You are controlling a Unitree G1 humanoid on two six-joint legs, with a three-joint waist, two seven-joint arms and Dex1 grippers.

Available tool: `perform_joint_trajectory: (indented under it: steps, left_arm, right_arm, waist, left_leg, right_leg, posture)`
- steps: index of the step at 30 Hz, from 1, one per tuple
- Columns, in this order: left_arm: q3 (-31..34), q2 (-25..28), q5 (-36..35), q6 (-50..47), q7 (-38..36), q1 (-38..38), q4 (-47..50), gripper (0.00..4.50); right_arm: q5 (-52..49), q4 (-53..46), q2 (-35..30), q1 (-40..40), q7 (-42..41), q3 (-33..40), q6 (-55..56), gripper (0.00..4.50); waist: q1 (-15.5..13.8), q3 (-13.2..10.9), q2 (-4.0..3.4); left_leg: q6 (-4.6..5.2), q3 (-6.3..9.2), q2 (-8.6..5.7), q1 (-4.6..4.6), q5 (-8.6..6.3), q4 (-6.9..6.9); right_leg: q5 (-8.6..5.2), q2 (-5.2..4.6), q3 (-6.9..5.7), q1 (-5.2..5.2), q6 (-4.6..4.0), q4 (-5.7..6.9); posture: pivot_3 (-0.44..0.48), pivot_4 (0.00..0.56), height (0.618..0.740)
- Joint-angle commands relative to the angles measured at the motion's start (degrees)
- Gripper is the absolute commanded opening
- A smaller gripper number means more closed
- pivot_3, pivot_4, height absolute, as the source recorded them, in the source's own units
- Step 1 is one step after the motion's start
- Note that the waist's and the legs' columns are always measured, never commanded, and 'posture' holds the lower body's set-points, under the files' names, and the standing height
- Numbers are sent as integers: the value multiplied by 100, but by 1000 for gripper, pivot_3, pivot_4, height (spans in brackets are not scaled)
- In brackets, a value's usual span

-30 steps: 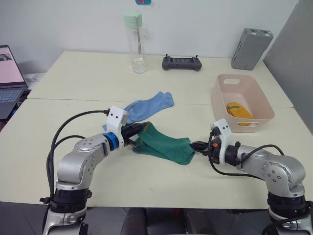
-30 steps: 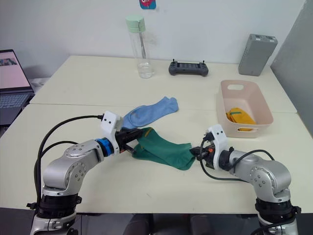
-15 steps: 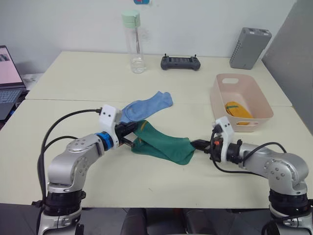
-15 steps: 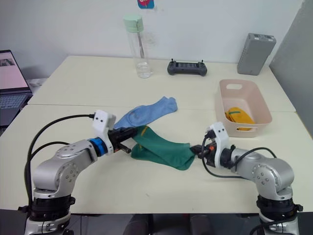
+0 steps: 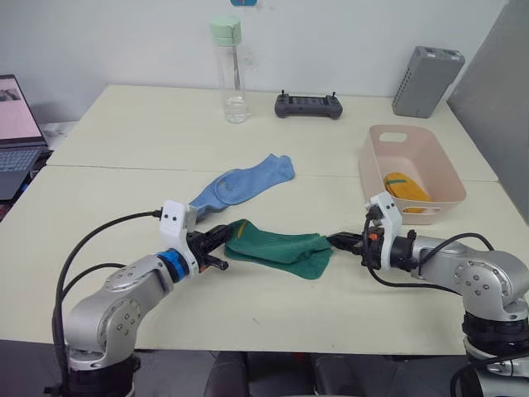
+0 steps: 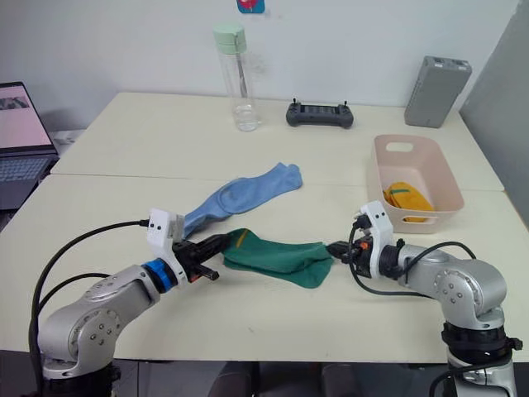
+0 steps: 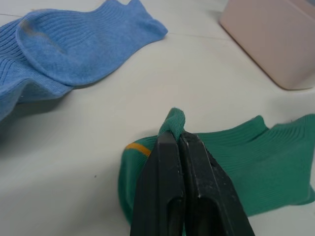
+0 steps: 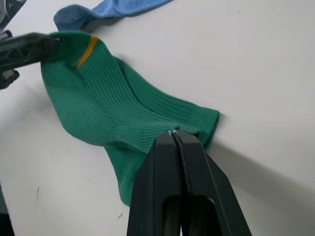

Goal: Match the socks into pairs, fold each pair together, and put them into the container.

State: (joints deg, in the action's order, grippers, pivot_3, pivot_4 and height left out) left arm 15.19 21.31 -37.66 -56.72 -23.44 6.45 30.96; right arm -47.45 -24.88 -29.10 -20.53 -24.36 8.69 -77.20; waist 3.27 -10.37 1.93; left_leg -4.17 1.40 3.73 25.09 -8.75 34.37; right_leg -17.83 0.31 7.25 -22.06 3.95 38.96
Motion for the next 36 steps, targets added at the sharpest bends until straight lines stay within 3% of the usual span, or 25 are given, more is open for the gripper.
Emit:
perform_joint_trajectory:
  steps: [1,4,14,29,32,36]
  left_arm:
    - [288,-107,-421,141,134,32,405,0]
    - [380,-166,-584,207,217,-83,520,0]
    - [12,-266,-48,1136,313,-685,281,0]
    - [-186,-332,6,1671,361,-1019,245,0]
    - [-171,-280,-26,1674,346,-964,208,0]
    - [-167,-226,-66,1683,308,-963,179,0]
  right_arm:
    - [-472,-220,-149,-173,-147,413,-255,14]
    - [-621,-189,-223,-227,-177,470,-357,14]
    - [168,434,-116,-195,-314,-614,573,14]
    - [709,700,-30,-346,-453,-906,1203,14]
    - [655,493,-229,-216,-545,-677,1189,633]
    - [449,243,-320,-65,-506,-349,1024,1962]
  waist:
    - [2,0,0]
    - [7,1,1]
    - [13,1,2]
    - [13,1,2]
    - [12,1,2]
    - [7,1,2]
  left_leg:
    - [0,0,0,0,0,0]
    - [0,0,0,0,0,-1]
    - [0,-5,0,0,0,-9]
    - [0,-6,0,0,0,-9]
    - [0,-5,0,0,0,-10]
    - [0,-5,0,1,0,-11]
  right_leg:
    - [0,0,0,0,0,0]
    - [3,1,0,0,6,0]
    - [0,0,4,-7,1,-2]
    - [-12,0,5,-10,-20,-3]
    - [-11,0,4,-10,-19,-3]
    - [-12,0,3,-10,-19,-3]
  posture:
    - [0,150,740]
    - [0,150,740]
    - [0,150,740]
    - [0,150,740]
    - [0,150,740]
    - [0,150,740]
